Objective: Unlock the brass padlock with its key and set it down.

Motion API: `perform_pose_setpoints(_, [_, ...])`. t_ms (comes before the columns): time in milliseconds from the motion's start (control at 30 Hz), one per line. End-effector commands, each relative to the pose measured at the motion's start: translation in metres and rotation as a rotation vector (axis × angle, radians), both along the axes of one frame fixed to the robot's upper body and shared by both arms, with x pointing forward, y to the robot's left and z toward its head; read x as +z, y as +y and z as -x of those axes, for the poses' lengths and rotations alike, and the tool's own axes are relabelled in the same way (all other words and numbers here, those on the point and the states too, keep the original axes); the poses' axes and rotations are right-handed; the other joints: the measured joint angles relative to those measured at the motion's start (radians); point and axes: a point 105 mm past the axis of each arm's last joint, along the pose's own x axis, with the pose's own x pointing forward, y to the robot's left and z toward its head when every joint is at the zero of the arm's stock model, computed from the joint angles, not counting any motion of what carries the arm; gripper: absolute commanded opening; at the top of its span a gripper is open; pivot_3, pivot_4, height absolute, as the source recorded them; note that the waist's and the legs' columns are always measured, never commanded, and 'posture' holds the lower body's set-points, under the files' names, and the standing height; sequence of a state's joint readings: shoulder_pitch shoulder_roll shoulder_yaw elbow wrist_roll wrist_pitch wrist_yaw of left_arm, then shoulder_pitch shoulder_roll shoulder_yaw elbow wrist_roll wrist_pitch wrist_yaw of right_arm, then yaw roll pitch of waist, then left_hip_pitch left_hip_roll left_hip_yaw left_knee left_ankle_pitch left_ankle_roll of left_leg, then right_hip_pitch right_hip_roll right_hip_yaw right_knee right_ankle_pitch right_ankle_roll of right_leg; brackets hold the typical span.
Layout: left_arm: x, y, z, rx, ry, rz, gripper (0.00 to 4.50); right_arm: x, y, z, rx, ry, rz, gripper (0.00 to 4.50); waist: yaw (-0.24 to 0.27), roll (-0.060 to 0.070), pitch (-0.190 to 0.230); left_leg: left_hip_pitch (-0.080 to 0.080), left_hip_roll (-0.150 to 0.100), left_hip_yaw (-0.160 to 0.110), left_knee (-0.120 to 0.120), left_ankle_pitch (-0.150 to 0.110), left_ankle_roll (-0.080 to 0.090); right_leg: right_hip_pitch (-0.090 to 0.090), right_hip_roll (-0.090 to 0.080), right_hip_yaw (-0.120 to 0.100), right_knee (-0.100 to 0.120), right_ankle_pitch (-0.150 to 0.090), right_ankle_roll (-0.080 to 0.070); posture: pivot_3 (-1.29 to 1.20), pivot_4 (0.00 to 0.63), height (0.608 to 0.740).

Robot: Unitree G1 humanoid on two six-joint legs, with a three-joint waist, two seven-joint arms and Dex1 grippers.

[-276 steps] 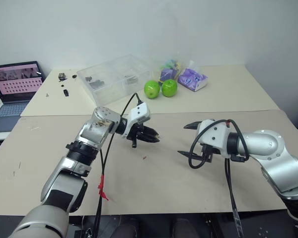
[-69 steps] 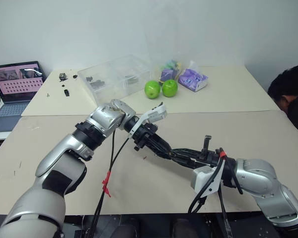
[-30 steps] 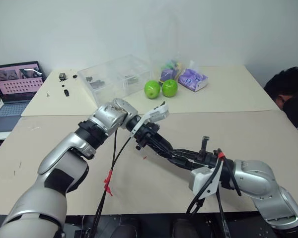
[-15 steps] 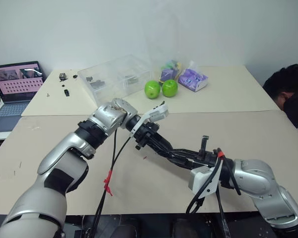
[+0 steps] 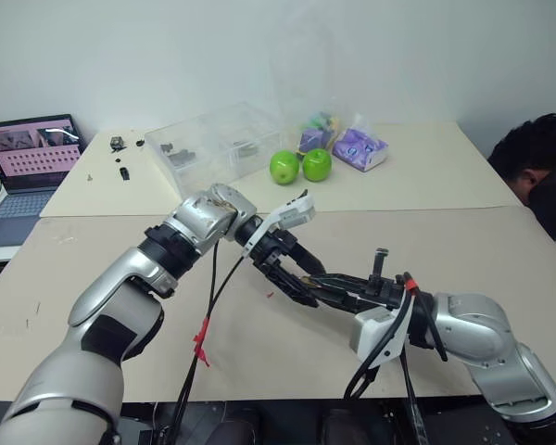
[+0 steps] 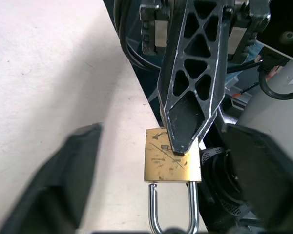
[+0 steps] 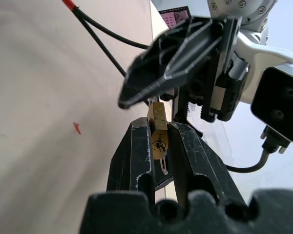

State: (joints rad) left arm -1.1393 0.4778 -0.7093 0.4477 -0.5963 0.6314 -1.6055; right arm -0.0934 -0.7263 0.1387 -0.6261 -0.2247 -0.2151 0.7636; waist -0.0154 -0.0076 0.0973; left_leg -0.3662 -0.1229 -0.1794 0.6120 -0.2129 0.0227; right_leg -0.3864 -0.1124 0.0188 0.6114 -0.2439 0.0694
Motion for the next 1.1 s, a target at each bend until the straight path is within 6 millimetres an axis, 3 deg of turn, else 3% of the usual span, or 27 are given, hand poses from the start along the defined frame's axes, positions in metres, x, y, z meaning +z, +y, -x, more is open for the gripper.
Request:
perform_pose_setpoints(33, [0.014,0.002,0.003,-0.025,-0.019,0.02,4.37,0.011,0.0,0.001,0.002,-0.05,-0.02,0.12,-0.001,0.0,0.0,0.0,0.0,0.0,0.0,0.0,0.0,0.0,0.0,0.0,0.0,0.0,0.0,0.0,0.15,0.74])
perform_pose_setpoints(333, [0.032,0.023,-0.012,0.046,-0.094,0.065,4.37,0.005,-0.014,-0.008,-0.048,-0.044,0.007,0.12,0.0,0.0,0.0,0.0,0.0,0.0,0.0,0.0,0.0,0.0,0.0,0.0,0.0,0.0,0.0,0.0,0.15,0.74])
perform_pose_setpoints(467, [0.05,0.031,-0.034,0.157,-0.129,0.113,4.37,0.008,-0.016,-0.013,-0.054,-0.049,0.0,0.12,0.0,0.0,0.0,0.0,0.0,0.0,0.0,0.0,0.0,0.0,0.0,0.0,0.0,0.0,0.0,0.0,0.15,0.74])
perform_pose_setpoints(600, [0.057,0.031,-0.054,0.266,-0.145,0.146,4.37,0.01,-0.016,-0.014,-0.057,-0.052,-0.004,0.12,0.0,0.0,0.0,0.0,0.0,0.0,0.0,0.0,0.0,0.0,0.0,0.0,0.0,0.0,0.0,0.0,0.15,0.74])
perform_pose_setpoints(633, [0.055,0.031,-0.059,0.305,-0.147,0.152,3.86,0.011,-0.016,-0.014,-0.058,-0.053,-0.007,0.12,0.0,0.0,0.0,0.001,-0.001,0.0,0.0,0.0,0.0,0.001,0.0,0.0,0.0,0.0,0.001,0.0,0.15,0.74])
perform_pose_setpoints(667, [0.052,0.031,-0.063,0.331,-0.151,0.154,3.73,0.012,-0.016,-0.015,-0.059,-0.054,-0.01,0.12,-0.001,0.0,0.0,0.001,-0.001,0.0,0.0,0.0,0.0,0.001,0.0,0.0,0.0,0.0,0.001,0.0,0.15,0.74])
perform_pose_setpoints(700, [0.048,0.031,-0.065,0.345,-0.157,0.151,3.15,0.013,-0.015,-0.015,-0.059,-0.056,-0.012,0.12,-0.001,0.0,0.0,0.001,-0.001,0.0,0.0,0.0,0.0,0.001,0.0,0.0,0.0,0.0,0.001,0.0,0.15,0.74])
perform_pose_setpoints(733, [0.045,0.03,-0.065,0.348,-0.159,0.148,2.97,0.013,-0.015,-0.015,-0.059,-0.057,-0.013,0.12,-0.001,0.0,0.0,0.0,-0.001,0.0,0.0,0.0,0.0,0.0,0.0,0.0,0.0,0.0,0.001,0.0,0.15,0.74])
perform_pose_setpoints(1033, [0.023,0.023,-0.043,0.287,-0.068,0.138,0.01,0.017,-0.018,-0.018,-0.073,-0.065,-0.014,0.12,-0.006,0.0,0.0,0.0,0.0,0.0,0.0,0.002,-0.004,0.0,0.0,0.0,0.001,0.0,0.0,0.0,0.15,0.74])
perform_pose_setpoints(1100, [0.018,0.024,-0.036,0.256,-0.054,0.126,0.01,0.017,-0.018,-0.019,-0.072,-0.066,-0.011,0.12,-0.006,0.0,0.0,0.0,0.0,0.0,0.0,0.002,-0.003,0.0,0.0,0.0,0.001,0.0,0.0,0.0,0.15,0.74])
